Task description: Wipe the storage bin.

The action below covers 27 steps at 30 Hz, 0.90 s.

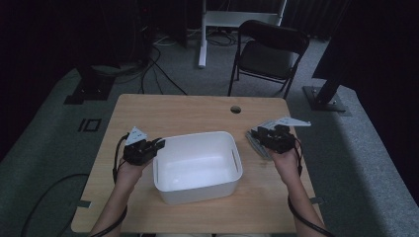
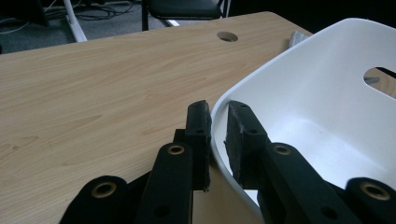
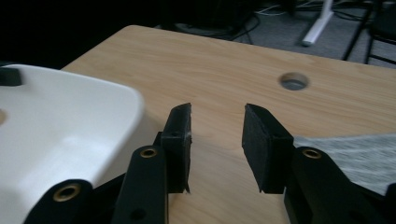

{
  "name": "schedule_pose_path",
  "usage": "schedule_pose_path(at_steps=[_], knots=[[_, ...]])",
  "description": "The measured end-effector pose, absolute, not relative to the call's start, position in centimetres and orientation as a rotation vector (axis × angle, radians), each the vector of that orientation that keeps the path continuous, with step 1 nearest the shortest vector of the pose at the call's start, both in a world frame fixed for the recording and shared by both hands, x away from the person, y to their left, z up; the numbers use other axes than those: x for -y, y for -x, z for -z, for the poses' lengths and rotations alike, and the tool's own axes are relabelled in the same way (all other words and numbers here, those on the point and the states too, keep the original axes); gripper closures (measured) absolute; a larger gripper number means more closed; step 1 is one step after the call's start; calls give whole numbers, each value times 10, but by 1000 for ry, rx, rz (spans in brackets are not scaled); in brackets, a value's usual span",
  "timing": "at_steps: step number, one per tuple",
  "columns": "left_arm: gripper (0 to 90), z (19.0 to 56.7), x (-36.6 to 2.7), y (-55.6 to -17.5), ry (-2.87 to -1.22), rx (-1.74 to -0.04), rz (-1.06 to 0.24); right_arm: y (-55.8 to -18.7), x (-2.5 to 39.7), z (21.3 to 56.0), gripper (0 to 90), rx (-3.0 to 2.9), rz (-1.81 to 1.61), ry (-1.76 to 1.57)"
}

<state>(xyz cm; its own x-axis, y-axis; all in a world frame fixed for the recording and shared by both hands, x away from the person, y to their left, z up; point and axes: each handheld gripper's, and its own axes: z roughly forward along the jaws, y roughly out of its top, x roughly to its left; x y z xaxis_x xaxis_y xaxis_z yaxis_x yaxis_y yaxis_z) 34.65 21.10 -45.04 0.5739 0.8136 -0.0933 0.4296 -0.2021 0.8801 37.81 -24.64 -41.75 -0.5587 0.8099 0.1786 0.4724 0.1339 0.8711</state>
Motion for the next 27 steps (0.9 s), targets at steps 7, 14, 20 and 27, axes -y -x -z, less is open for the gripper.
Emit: schedule_pose_path(at_steps=[7, 14, 20, 27], knots=[[791, 451, -211, -347, -1827, -1016, -493, -398, 280, 435, 580, -2040, -1345, -1307], [791, 451, -211, -346, -1824, -1017, -493, -418, 303, 465, 528, -2047, -1300, -1378], [791, 451, -210, -346, -1825, -1019, -493, -431, 317, 485, 498, -2041, -1283, -1427], [790, 451, -211, -347, -1822, -1020, -490, -444, 318, 498, 449, -2064, -1225, -1440]])
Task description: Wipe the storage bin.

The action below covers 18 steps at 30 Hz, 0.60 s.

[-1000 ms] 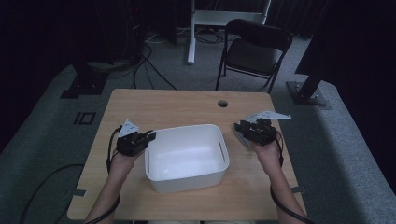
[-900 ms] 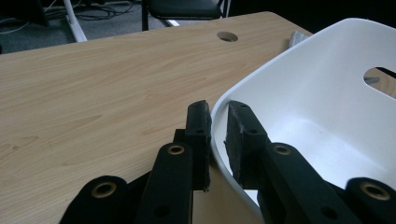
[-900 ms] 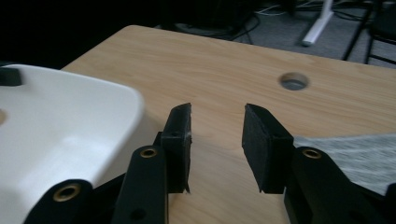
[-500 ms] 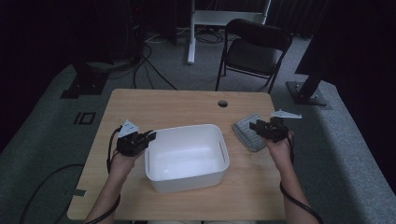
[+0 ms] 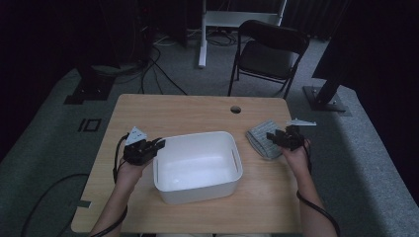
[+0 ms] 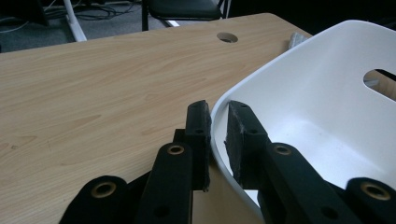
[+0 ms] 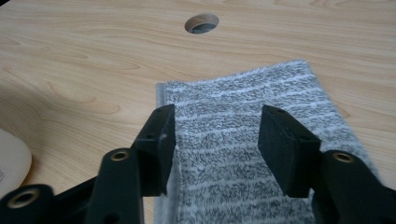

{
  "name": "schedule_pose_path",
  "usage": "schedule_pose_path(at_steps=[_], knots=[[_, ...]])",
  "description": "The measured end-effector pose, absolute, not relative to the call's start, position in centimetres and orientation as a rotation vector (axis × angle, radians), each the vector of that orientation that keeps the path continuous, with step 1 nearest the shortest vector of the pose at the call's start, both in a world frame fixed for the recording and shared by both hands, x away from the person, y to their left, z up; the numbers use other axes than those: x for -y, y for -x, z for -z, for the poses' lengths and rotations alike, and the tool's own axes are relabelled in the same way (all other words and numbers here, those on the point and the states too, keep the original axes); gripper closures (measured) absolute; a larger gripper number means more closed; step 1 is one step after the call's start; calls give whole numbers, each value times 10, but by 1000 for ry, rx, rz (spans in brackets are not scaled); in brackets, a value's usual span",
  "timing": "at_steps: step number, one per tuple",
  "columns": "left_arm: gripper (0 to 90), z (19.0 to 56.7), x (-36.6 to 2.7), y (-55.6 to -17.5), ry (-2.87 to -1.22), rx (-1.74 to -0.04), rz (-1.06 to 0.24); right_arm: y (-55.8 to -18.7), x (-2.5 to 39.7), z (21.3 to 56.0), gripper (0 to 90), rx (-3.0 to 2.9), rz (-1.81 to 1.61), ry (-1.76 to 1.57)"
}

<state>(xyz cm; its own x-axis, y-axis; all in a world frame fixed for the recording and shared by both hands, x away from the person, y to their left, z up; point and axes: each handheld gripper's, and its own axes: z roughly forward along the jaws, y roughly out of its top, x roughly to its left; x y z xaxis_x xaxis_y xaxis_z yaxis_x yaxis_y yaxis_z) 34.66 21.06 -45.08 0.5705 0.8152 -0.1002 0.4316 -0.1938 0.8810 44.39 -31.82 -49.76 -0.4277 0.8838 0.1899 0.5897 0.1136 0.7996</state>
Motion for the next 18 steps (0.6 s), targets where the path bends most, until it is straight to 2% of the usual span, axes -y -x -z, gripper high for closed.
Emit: schedule_pose_path(at_steps=[11, 18], knots=[[789, 451, -211, -347, -1817, -1019, -485, -457, 321, 508, 293, -2077, -1190, -1434], [790, 451, -211, -347, -1816, -1021, -485, -461, 323, 516, 277, -2072, -1173, -1450]])
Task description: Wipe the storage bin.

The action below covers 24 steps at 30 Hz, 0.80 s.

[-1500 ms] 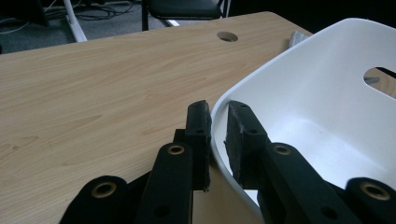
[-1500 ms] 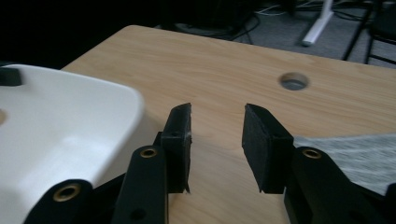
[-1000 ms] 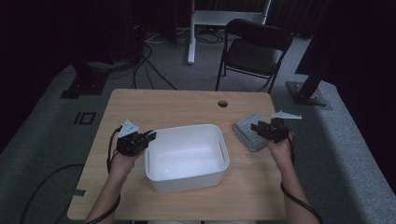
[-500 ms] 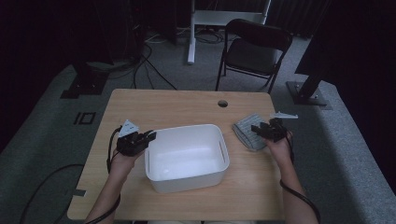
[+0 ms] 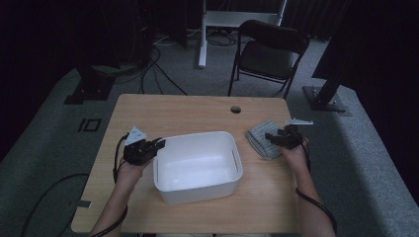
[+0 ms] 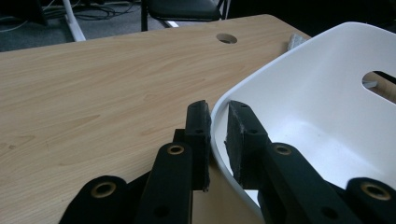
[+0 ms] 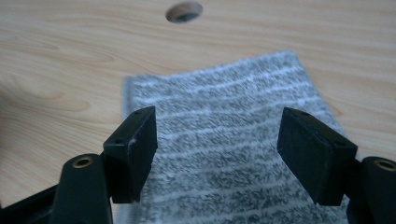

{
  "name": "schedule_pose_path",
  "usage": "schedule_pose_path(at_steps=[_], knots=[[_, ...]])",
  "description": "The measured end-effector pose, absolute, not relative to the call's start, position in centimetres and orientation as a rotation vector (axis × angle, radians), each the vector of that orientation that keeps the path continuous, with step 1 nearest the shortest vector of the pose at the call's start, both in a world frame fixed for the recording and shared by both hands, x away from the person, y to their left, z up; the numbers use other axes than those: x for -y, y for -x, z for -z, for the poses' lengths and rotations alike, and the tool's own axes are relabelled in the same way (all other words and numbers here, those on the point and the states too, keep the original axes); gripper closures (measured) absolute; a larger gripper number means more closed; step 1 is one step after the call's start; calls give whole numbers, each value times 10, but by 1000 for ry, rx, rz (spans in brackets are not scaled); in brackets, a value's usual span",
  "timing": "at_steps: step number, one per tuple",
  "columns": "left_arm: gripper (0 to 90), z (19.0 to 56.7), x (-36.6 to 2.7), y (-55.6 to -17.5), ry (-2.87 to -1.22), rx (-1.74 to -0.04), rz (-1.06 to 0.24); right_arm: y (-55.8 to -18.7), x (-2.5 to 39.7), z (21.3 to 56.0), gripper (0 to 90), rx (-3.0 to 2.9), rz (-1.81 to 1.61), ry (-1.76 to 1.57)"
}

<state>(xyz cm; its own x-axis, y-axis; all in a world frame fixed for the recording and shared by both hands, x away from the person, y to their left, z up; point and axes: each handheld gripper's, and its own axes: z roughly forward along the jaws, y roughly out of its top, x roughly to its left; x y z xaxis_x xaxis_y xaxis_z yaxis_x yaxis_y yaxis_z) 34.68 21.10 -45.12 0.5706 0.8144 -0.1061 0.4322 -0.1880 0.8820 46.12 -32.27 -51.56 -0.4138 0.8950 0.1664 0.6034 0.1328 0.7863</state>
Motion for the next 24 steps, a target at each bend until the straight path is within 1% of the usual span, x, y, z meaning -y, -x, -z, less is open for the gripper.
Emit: schedule_pose_path(at_steps=[1, 2, 9, 14, 24], knots=[[790, 451, -211, -347, -1817, -1021, -485, -462, 322, 518, 270, -2073, -1165, -1448], [789, 451, -211, -347, -1817, -1020, -485, -464, 322, 522, 234, -2065, -1163, -1483], [789, 451, -211, -347, -1818, -1020, -484, -467, 317, 536, 213, -2085, -1062, -1496], [790, 451, -210, -347, -1821, -1022, -490, -467, 311, 542, 174, -2104, -1016, -1476], [790, 451, -211, -347, -1820, -1022, -487, -465, 302, 543, 169, -2142, -912, -1434]])
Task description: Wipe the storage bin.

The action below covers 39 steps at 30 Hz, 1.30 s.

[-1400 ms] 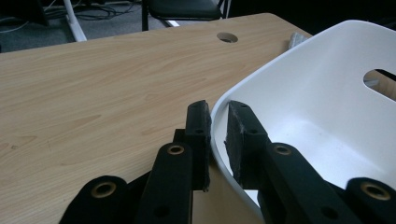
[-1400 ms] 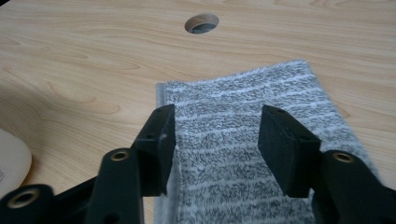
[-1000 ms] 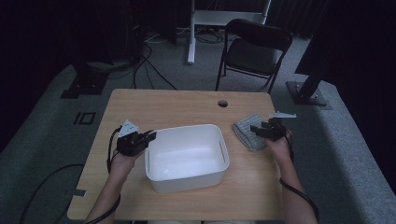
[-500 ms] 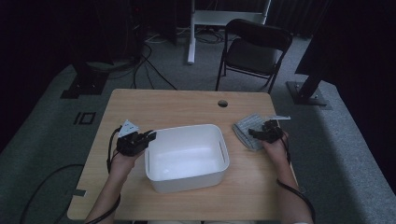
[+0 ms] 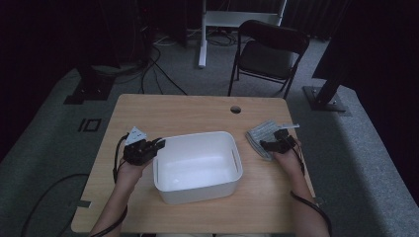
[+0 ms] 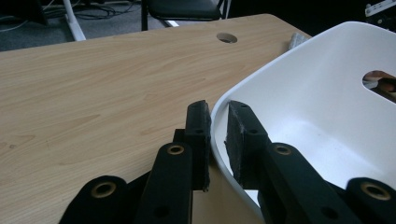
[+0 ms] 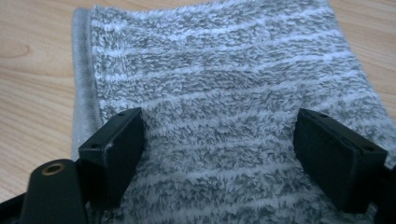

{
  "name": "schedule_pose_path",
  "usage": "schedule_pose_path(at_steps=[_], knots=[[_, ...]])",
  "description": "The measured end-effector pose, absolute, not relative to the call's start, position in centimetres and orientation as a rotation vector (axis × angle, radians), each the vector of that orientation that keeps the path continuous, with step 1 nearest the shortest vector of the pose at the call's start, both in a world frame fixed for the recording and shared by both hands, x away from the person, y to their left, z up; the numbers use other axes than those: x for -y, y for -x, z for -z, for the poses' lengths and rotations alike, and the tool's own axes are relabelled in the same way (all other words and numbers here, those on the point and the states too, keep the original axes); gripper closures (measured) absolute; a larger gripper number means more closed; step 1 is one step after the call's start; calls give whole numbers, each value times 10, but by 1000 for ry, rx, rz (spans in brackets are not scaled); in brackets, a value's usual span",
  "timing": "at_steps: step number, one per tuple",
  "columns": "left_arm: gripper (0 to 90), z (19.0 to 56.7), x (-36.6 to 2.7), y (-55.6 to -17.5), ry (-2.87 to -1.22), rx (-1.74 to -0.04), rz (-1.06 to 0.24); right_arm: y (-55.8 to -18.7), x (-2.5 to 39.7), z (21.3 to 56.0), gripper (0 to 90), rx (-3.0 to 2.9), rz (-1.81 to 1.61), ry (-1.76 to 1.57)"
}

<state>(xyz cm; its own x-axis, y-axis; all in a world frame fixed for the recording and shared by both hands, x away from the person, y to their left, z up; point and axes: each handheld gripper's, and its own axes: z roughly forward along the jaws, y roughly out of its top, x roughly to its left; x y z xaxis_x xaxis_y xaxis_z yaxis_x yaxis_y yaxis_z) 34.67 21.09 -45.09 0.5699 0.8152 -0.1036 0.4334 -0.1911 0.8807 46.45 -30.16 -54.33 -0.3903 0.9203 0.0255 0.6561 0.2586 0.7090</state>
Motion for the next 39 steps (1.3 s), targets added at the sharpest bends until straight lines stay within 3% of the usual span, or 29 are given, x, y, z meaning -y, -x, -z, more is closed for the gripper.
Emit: schedule_pose_path(at_steps=[17, 21, 30, 39], knots=[[790, 451, -211, -347, -1823, -1021, -489, -418, 284, 540, 244, -2171, -854, -1453], [790, 451, -211, -347, -1823, -1022, -488, -406, 279, 539, 320, -2169, -840, -1459], [789, 451, -210, -347, -1823, -1023, -490, -383, 269, 532, 618, -2215, -815, -1476], [790, 451, -210, -347, -1819, -1027, -490, -379, 266, 531, 757, -2189, -825, -1483]])
